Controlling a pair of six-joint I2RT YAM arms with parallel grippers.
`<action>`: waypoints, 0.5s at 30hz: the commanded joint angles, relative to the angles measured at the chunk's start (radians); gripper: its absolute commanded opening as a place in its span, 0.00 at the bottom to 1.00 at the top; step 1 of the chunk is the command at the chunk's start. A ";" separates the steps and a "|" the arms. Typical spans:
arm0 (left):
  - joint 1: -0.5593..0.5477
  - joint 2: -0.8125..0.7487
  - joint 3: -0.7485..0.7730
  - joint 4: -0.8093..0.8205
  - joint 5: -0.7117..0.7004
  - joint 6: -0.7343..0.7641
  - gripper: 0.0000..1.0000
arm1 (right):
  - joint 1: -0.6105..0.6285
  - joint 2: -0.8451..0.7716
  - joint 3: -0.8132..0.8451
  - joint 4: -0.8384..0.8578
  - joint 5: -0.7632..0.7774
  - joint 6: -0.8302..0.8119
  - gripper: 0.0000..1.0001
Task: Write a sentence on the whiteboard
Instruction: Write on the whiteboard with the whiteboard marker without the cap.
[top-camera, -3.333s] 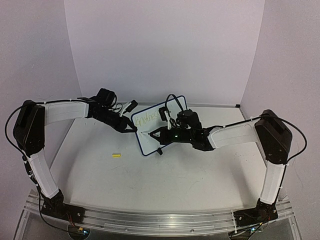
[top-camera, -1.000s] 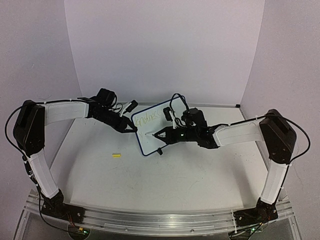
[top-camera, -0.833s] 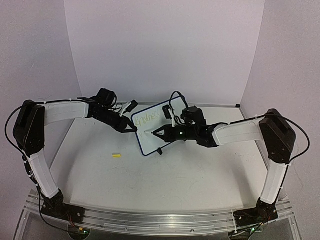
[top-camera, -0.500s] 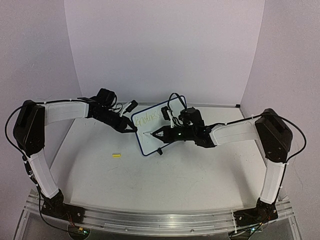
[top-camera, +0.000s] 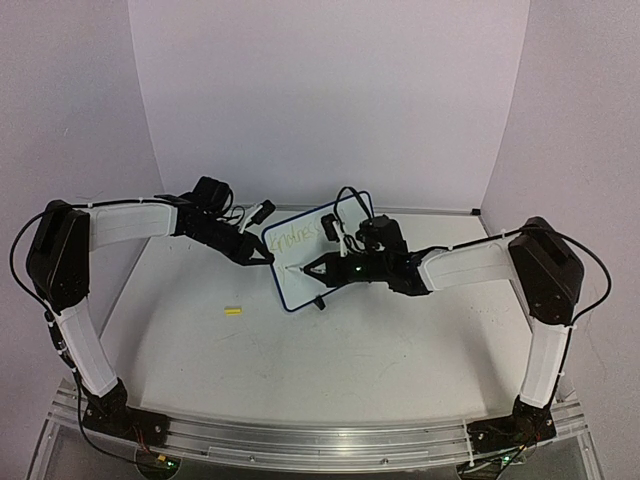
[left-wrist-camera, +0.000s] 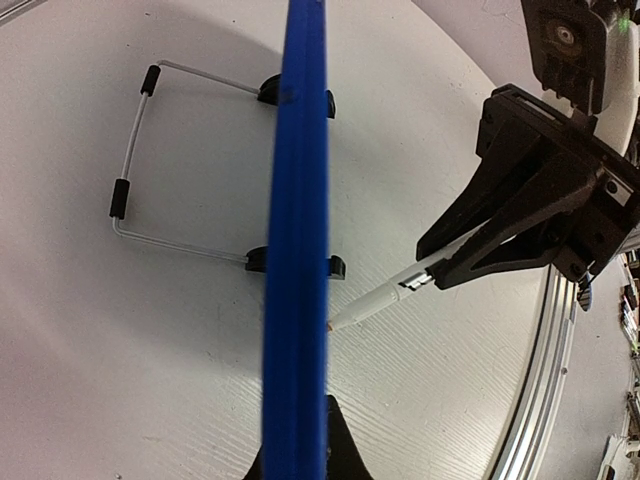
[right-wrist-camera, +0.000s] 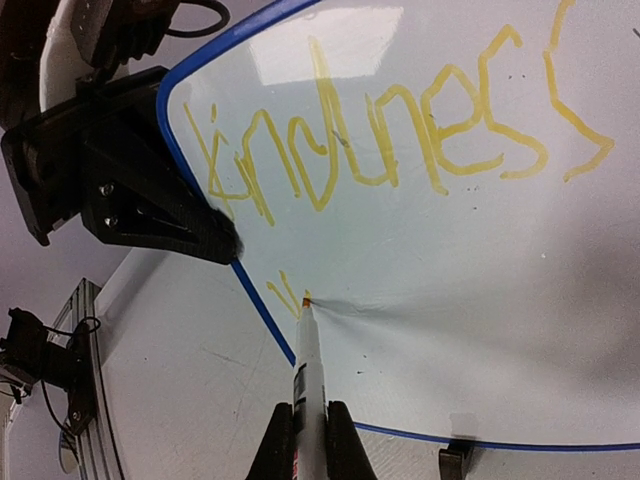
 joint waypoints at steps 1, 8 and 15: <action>-0.001 0.008 0.048 -0.017 -0.006 0.016 0.00 | -0.004 -0.002 -0.017 -0.007 0.024 -0.007 0.00; -0.002 0.009 0.048 -0.017 -0.006 0.016 0.00 | -0.005 -0.033 -0.025 -0.018 0.071 -0.017 0.00; -0.001 0.007 0.049 -0.018 -0.006 0.014 0.00 | -0.005 -0.060 -0.018 -0.025 0.106 -0.021 0.00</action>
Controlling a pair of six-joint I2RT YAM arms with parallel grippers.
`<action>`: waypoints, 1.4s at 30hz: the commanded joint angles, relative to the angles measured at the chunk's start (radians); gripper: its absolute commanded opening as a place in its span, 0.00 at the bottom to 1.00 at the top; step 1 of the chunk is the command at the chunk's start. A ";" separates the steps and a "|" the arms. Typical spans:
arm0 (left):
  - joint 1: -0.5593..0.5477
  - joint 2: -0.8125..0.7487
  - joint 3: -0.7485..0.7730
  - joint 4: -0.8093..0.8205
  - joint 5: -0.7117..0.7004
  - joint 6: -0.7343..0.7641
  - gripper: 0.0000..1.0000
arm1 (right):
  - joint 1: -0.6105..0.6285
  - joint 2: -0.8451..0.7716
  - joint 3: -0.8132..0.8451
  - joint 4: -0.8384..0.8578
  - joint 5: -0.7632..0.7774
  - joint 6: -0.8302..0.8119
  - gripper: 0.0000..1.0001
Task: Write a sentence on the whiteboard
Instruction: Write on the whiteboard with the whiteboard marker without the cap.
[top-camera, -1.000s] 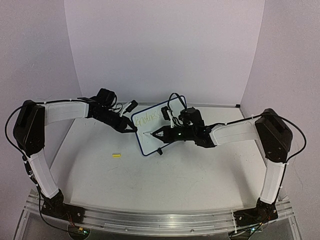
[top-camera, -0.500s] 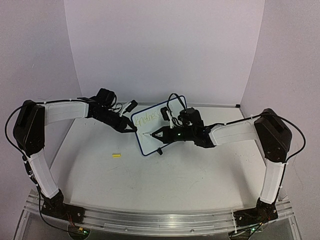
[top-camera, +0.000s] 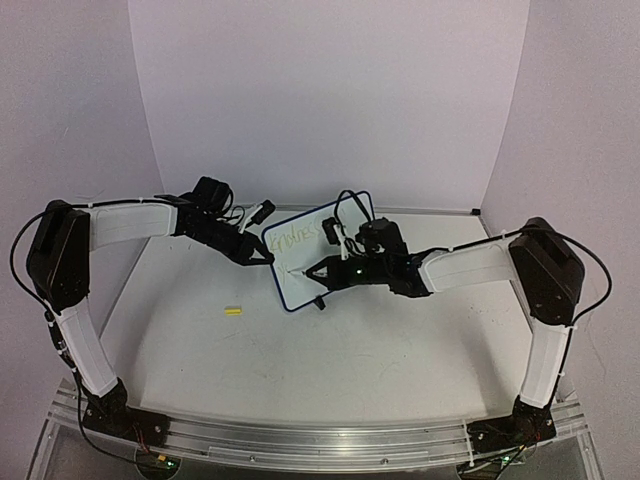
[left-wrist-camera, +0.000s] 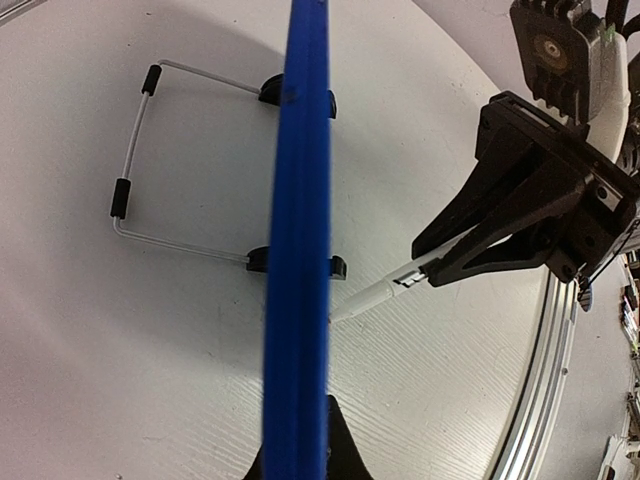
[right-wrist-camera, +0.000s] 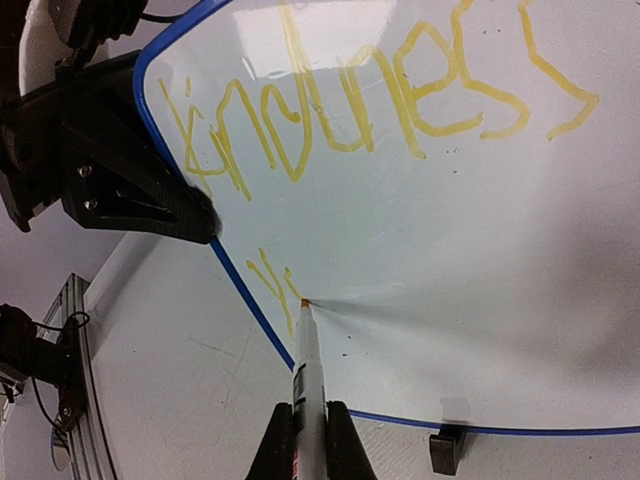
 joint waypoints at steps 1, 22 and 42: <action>-0.001 0.006 0.049 -0.019 -0.005 0.015 0.00 | -0.006 -0.057 -0.002 -0.001 0.081 -0.016 0.00; -0.002 0.006 0.050 -0.017 0.000 0.013 0.00 | -0.005 0.011 0.087 -0.022 -0.001 -0.015 0.00; -0.002 0.006 0.052 -0.015 0.001 0.011 0.00 | -0.003 -0.009 0.028 -0.027 0.014 -0.009 0.00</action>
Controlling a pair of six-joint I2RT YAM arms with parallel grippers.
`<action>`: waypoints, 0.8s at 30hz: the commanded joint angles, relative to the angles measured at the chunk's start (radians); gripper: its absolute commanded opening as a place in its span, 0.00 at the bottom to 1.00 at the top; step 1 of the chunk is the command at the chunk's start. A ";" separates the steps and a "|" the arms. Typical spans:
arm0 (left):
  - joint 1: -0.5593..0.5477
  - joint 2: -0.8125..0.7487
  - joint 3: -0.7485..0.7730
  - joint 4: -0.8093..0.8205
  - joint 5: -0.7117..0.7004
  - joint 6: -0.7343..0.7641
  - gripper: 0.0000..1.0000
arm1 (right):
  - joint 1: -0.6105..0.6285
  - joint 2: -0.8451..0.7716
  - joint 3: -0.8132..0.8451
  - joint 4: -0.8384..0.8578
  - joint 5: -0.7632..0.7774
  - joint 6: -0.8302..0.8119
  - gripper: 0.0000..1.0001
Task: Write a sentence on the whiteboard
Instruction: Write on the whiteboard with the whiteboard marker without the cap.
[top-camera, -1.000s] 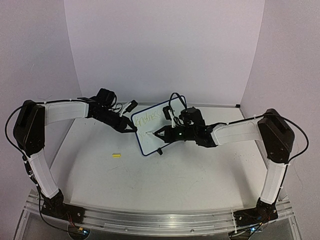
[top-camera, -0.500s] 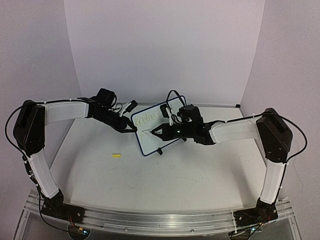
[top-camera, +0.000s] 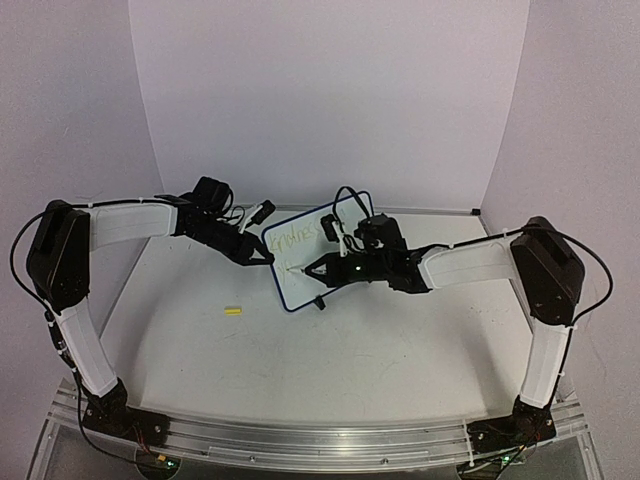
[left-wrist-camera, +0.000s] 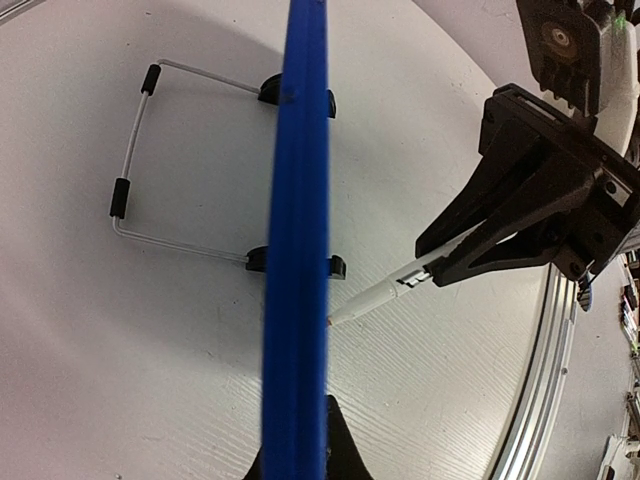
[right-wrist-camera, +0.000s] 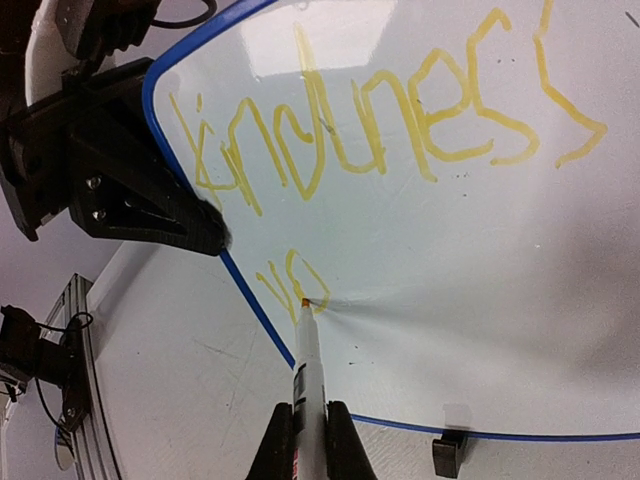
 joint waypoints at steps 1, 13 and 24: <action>-0.002 0.006 0.052 -0.015 0.000 0.011 0.00 | -0.003 -0.011 -0.004 0.010 0.023 -0.006 0.00; -0.002 0.003 0.050 -0.015 0.001 0.012 0.00 | -0.003 -0.111 -0.039 0.052 0.029 0.002 0.00; -0.003 0.006 0.049 -0.014 0.000 0.012 0.00 | -0.005 -0.061 -0.002 0.029 0.060 -0.002 0.00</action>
